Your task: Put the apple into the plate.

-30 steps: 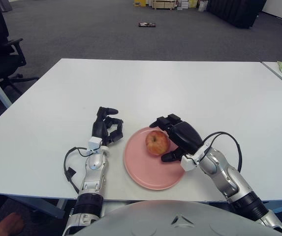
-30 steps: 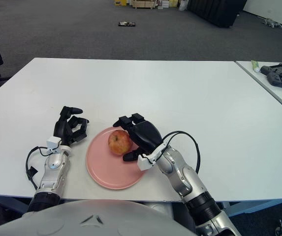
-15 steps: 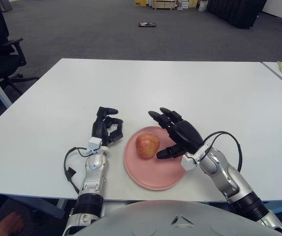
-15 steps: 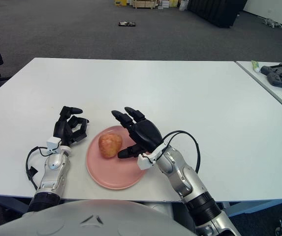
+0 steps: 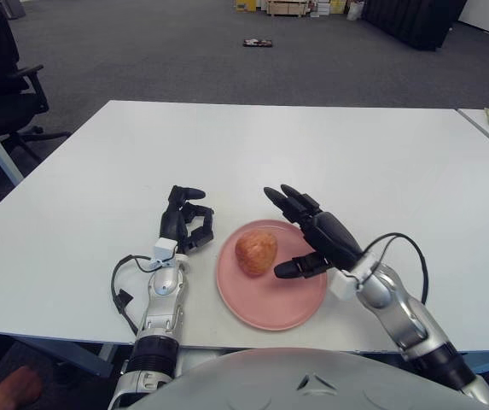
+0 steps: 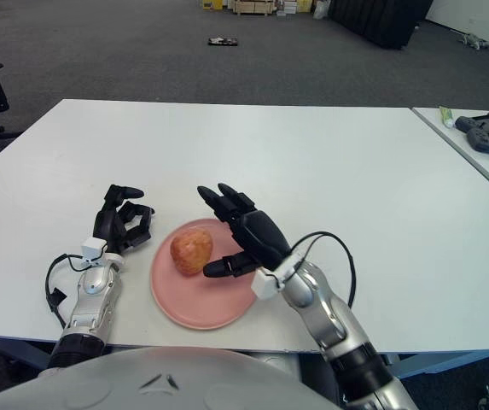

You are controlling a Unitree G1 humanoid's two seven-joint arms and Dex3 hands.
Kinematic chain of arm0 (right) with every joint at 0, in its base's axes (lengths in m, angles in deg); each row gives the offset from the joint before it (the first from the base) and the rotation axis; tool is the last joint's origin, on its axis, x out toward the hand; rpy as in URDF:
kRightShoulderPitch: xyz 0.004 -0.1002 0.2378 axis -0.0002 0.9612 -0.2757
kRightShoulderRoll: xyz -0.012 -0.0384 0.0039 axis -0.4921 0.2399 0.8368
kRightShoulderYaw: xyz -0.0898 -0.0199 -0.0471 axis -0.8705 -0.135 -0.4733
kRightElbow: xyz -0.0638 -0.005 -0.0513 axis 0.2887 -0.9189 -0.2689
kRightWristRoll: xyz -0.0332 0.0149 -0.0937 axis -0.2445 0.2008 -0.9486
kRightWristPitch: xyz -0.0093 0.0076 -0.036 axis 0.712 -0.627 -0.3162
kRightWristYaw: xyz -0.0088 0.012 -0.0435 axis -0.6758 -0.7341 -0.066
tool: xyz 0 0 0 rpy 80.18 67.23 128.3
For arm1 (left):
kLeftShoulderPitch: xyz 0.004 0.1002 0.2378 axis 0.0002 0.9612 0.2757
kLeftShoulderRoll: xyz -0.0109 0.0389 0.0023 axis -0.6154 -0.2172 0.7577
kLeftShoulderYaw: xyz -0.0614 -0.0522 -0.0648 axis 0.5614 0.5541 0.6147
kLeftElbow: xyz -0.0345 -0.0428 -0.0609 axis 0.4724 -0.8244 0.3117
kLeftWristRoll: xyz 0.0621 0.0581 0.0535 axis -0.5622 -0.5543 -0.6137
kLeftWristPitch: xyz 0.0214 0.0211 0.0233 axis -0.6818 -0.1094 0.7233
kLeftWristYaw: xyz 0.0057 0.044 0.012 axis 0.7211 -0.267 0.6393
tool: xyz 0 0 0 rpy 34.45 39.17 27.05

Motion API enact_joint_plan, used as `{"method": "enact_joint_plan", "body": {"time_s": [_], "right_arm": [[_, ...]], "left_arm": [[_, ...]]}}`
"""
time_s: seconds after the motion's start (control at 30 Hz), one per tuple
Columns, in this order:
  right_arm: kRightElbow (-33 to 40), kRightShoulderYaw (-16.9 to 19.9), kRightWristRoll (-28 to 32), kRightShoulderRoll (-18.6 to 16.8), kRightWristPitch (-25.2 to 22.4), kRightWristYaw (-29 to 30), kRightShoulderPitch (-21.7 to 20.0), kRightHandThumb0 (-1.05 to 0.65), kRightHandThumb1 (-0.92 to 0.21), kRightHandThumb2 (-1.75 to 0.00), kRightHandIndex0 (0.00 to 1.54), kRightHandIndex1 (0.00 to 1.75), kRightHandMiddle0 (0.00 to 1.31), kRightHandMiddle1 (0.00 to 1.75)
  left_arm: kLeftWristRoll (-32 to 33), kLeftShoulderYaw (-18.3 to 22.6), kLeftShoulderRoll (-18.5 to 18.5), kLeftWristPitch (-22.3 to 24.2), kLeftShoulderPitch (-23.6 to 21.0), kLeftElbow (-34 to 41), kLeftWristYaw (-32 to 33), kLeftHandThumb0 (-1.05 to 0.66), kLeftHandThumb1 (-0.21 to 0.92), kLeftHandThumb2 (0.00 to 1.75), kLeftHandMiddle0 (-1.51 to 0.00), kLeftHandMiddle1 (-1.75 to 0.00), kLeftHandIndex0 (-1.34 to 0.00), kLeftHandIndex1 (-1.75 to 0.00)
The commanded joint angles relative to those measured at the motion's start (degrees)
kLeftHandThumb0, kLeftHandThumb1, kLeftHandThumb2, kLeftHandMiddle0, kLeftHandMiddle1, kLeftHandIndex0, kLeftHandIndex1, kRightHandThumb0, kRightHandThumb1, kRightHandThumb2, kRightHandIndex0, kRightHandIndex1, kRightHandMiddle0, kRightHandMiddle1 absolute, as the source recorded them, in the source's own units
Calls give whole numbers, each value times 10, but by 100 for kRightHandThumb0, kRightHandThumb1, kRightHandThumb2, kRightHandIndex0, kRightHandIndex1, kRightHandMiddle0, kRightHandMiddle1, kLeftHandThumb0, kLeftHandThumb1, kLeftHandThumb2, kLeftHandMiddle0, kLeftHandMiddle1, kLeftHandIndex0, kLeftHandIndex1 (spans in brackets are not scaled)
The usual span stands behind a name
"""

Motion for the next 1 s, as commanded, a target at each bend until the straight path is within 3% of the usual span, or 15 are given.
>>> {"method": "enact_joint_plan", "body": {"time_s": [0.0, 0.2, 0.27, 0.33, 0.37, 0.4, 0.47, 0.6, 0.97], "right_arm": [[-14, 28, 67, -15, -11, -7, 10, -105, -92, -55, 0, 0, 0, 0], [-73, 60, 149, -66, 0, 5, 5, -105, -92, -79, 0, 0, 0, 0], [-85, 73, 200, -115, 0, 21, -6, -101, -92, -79, 2, 1, 0, 0], [-89, 85, 232, -154, 11, 39, -5, -95, -92, -77, 7, 7, 0, 15], [-91, 90, 241, -167, 18, 47, -2, -90, -92, -74, 11, 20, 0, 35], [-92, 98, 246, -184, 24, 61, 3, -89, -92, -73, 10, 27, 0, 43], [-92, 110, 244, -207, 31, 85, 11, -82, -92, -69, 10, 48, 0, 71], [-88, 124, 222, -234, 36, 115, 21, -73, -92, -66, 11, 66, 0, 104], [-144, 168, 183, -268, 78, 178, 13, -59, -82, -81, 14, 80, 0, 120]], "left_arm": [[-5, 0, -1, 6, -14, 1, 6, -1, 49, 101, -60, -142, -36, -175], [-8, 0, -2, 6, -14, 1, 8, -1, 49, 100, -61, -141, -36, -175], [-7, 0, -2, 6, -14, 1, 7, -1, 50, 100, -61, -141, -35, -175], [-5, 1, -1, 4, -14, 0, 5, -1, 50, 100, -61, -142, -35, -175], [-5, 1, -1, 3, -14, 0, 5, -1, 50, 100, -60, -142, -35, -175], [-4, 1, -1, 1, -14, -1, 4, -1, 50, 100, -60, -142, -35, -175], [-2, 1, -2, 0, -15, -2, 2, -1, 50, 100, -60, -142, -35, -175], [1, 2, -2, -2, -15, -3, -1, -1, 50, 99, -60, -141, -35, -175], [4, 1, -1, -6, -15, -5, -3, -1, 51, 99, -59, -141, -35, -175]]}}
